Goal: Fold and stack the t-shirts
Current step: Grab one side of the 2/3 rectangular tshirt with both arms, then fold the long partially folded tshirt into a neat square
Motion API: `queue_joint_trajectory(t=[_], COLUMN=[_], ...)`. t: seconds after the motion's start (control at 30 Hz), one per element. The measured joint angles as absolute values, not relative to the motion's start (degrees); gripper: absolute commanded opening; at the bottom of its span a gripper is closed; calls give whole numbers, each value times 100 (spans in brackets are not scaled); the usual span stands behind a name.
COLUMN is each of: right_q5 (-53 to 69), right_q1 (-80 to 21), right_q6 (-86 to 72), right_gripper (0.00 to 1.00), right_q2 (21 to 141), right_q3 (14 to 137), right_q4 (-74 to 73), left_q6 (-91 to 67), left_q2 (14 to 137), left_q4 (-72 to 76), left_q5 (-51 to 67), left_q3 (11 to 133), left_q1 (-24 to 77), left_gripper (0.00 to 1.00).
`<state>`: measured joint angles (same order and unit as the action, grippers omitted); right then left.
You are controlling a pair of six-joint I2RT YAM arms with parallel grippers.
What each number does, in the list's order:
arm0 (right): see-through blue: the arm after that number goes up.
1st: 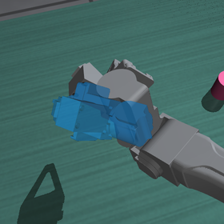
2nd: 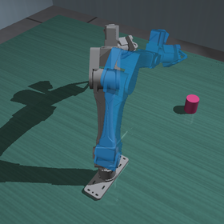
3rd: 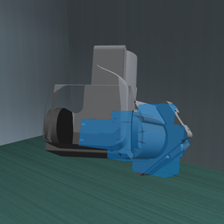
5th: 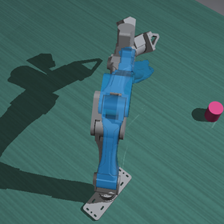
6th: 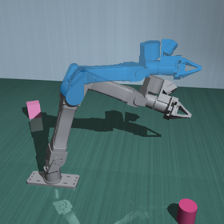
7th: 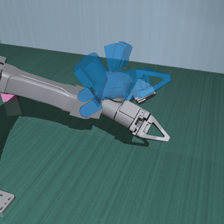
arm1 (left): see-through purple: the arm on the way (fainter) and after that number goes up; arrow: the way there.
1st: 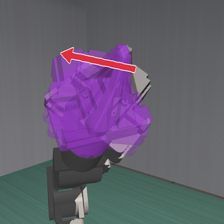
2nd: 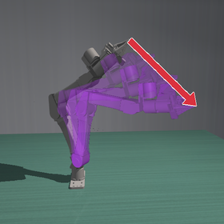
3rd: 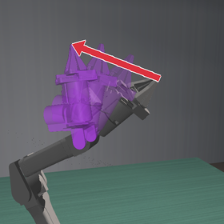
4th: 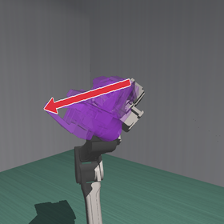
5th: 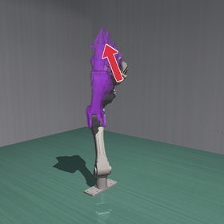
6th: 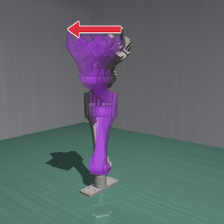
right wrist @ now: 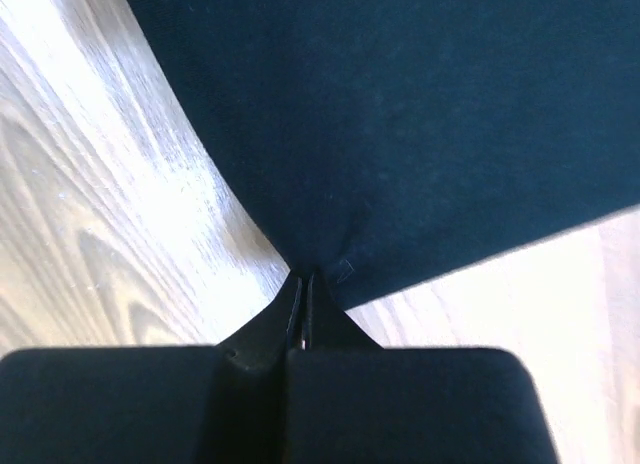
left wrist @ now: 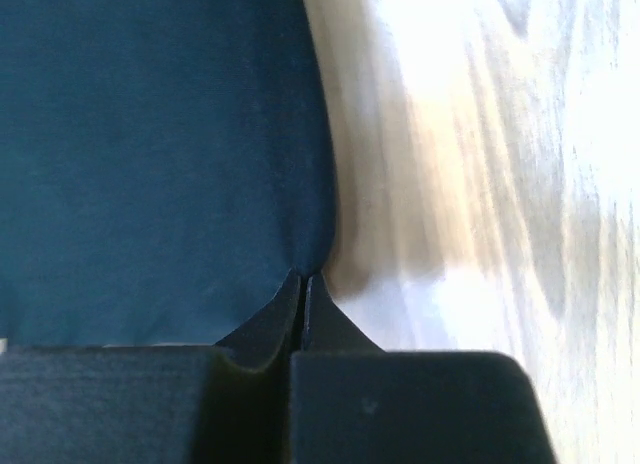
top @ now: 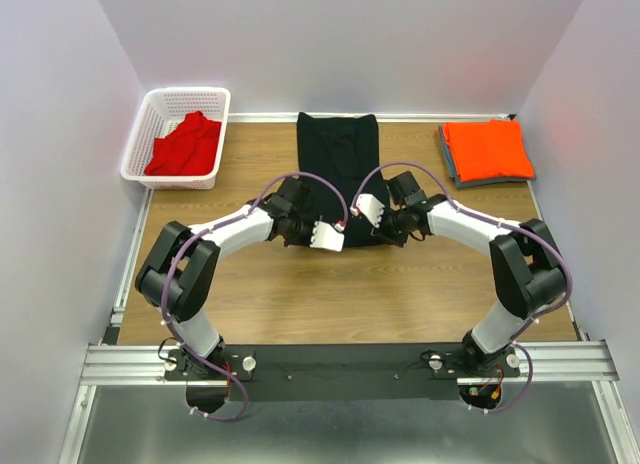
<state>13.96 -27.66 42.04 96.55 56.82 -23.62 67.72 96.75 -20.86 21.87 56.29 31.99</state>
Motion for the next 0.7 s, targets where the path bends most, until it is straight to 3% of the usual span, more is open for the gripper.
queue_joint_trajectory(t=[0.3,0.7], right_q5=[1380,2458], right_q1=[-2766,-2921], right_q6=[4202,4084], right_gripper=[1,0], right_q2=[9043,7476], right_q3=[6624,6657], right_q4=[-3284,-5483], left_q6=[6794,6890], left_q2=[9198,7677], left_q4=[-3236,-5183], left_q5=[2440,3214], left_q3=[6720,6554], left_q1=[3052,3568], left_gripper=[0,0])
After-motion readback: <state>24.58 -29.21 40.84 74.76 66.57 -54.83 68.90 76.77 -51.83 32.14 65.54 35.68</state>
